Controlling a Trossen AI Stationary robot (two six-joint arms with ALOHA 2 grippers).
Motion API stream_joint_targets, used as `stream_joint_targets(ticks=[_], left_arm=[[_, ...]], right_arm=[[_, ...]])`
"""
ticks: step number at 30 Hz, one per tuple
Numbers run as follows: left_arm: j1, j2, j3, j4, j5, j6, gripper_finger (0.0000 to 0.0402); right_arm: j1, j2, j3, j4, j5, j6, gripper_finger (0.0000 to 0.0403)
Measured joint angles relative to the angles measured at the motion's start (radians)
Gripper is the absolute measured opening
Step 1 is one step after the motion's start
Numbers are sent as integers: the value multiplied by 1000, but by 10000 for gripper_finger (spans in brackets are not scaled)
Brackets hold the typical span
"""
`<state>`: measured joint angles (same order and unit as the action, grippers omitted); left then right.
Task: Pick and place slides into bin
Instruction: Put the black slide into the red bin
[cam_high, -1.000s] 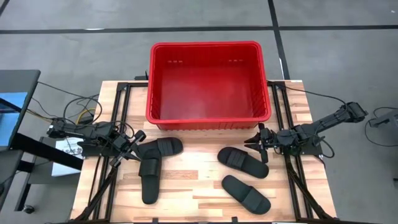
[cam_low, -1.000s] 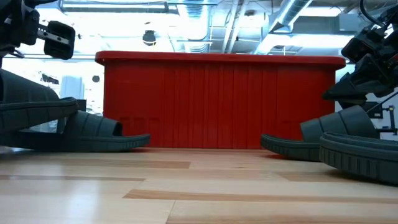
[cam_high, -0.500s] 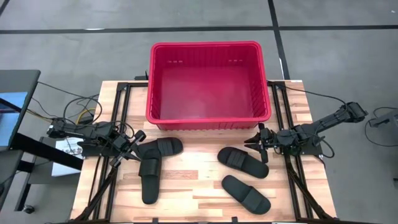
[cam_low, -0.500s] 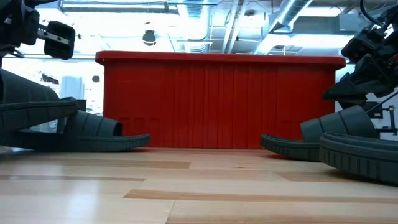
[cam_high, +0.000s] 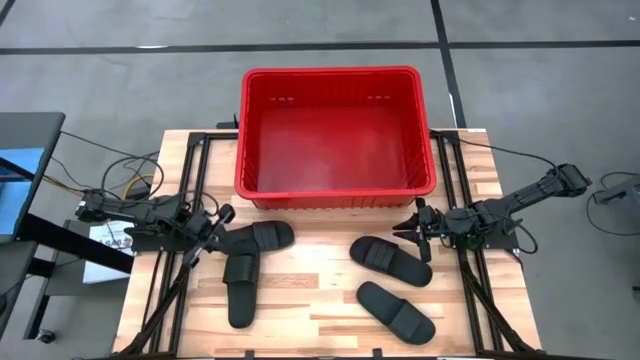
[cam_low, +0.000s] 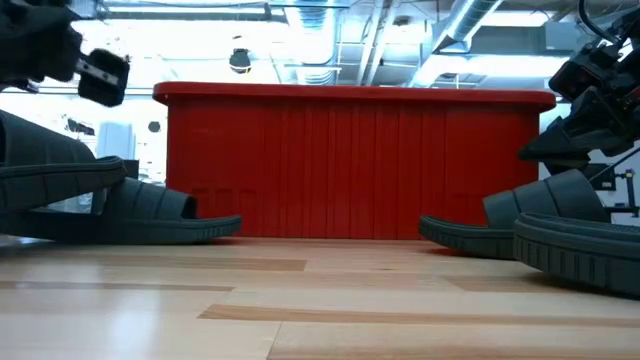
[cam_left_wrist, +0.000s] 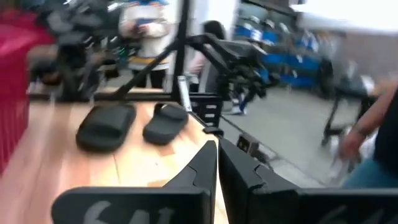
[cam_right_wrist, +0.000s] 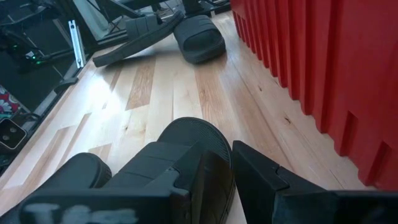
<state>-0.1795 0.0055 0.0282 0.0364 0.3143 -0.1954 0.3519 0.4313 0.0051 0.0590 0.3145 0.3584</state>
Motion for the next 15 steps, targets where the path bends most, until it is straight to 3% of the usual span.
stream_joint_targets(ticks=[5, 15], left_arm=[[0, 0, 0, -3, -69, -304, 6], [0, 0, 0, 5, -420, -397, 6]], right_arm=[[0, 0, 0, 0, 0, 0, 76], [0, 0, 0, 0, 0, 0, 76]])
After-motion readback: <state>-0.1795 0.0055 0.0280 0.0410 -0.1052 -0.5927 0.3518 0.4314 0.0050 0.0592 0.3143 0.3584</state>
